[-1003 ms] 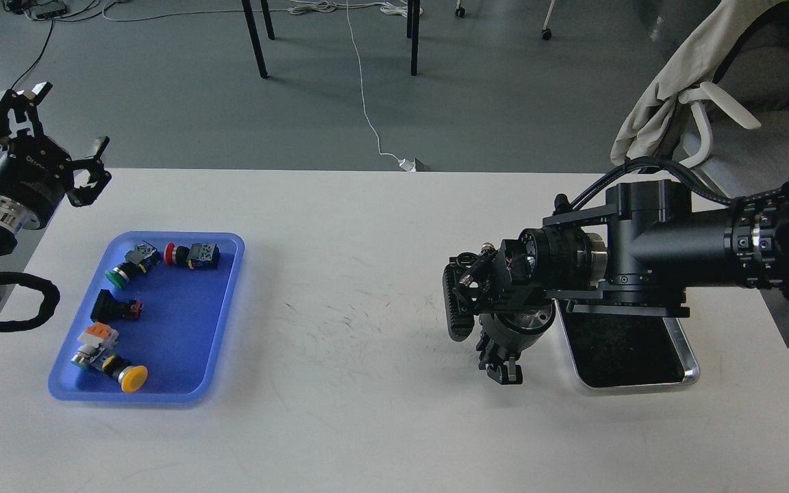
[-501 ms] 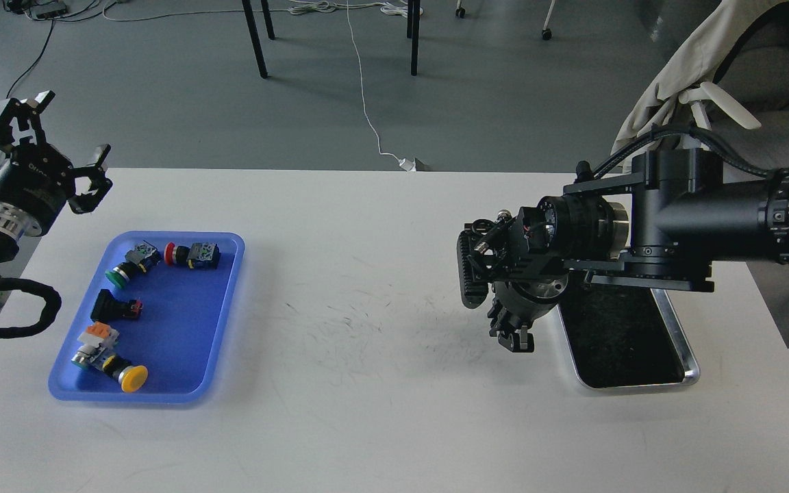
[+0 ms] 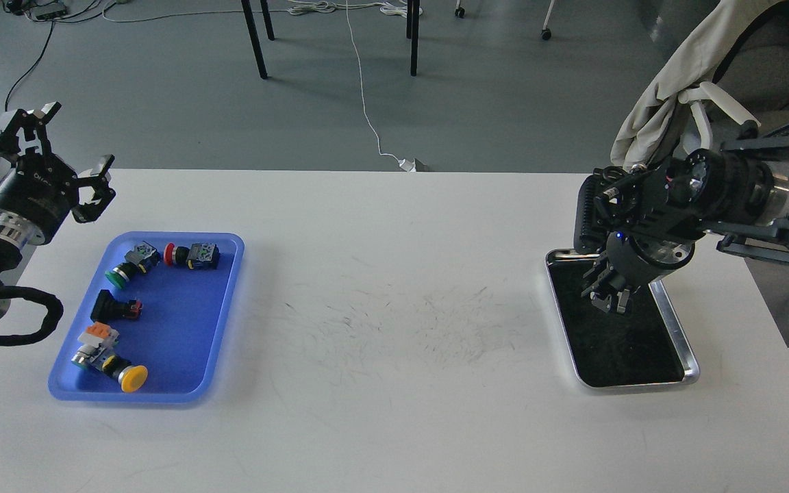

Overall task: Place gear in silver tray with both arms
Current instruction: 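Carry the gear with the right gripper and lower it into the silver tray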

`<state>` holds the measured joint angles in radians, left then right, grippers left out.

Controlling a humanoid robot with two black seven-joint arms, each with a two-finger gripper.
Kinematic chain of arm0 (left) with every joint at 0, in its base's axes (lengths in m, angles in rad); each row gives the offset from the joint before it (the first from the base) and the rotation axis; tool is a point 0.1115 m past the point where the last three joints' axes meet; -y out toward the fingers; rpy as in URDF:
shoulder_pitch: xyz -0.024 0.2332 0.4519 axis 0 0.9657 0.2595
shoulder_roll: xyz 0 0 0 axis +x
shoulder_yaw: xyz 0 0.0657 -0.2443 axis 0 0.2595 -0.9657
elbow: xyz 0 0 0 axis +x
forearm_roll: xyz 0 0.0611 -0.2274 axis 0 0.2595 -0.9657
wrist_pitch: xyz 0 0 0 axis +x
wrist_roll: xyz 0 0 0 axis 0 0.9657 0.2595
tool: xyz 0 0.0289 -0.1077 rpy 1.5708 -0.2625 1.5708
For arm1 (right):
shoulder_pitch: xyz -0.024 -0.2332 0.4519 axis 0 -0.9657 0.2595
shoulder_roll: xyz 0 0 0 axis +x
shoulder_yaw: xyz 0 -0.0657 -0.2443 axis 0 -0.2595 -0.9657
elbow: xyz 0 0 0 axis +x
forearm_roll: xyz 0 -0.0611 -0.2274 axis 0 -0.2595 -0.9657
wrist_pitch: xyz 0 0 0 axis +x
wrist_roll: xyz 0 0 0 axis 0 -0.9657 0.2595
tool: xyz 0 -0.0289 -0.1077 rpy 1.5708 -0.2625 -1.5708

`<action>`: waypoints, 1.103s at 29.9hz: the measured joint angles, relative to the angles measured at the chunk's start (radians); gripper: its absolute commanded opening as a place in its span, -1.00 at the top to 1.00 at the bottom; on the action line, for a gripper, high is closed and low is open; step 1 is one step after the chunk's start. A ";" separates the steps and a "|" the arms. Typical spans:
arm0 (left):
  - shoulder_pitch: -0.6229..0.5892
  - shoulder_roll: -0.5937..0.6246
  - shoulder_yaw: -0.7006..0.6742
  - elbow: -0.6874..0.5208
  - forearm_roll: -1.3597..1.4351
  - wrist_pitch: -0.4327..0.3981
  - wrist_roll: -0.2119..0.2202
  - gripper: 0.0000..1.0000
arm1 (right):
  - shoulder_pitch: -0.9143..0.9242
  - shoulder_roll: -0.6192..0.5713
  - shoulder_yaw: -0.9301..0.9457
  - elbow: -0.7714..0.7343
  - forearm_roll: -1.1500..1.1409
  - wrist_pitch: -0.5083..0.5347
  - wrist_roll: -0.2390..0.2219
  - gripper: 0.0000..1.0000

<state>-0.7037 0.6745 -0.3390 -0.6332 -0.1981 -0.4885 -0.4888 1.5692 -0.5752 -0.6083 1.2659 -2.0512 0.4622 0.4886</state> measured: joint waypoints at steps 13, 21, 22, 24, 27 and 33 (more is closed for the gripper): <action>0.001 0.004 -0.001 -0.002 0.002 0.000 0.000 -0.97 | -0.096 -0.032 0.002 -0.045 -0.025 -0.003 0.000 0.97; 0.003 0.005 -0.002 -0.002 0.000 0.000 0.000 -0.97 | -0.133 -0.011 0.004 -0.076 -0.039 -0.005 0.000 0.97; 0.003 0.004 -0.002 -0.002 0.000 0.000 0.000 -0.97 | -0.136 -0.008 0.005 -0.079 -0.039 -0.006 0.000 0.96; 0.003 0.003 -0.002 -0.002 -0.001 0.000 0.000 -0.97 | -0.143 -0.004 0.006 -0.087 -0.040 -0.006 0.000 0.96; 0.003 0.002 -0.002 -0.002 -0.001 0.000 0.000 -0.97 | -0.158 0.006 0.008 -0.095 -0.040 -0.008 0.000 0.96; 0.008 0.002 -0.003 -0.002 -0.003 0.000 0.000 -0.97 | -0.176 0.024 0.009 -0.113 -0.040 -0.017 0.000 0.90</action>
<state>-0.6956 0.6765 -0.3417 -0.6350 -0.2009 -0.4888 -0.4884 1.3928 -0.5512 -0.5997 1.1526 -2.0909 0.4455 0.4887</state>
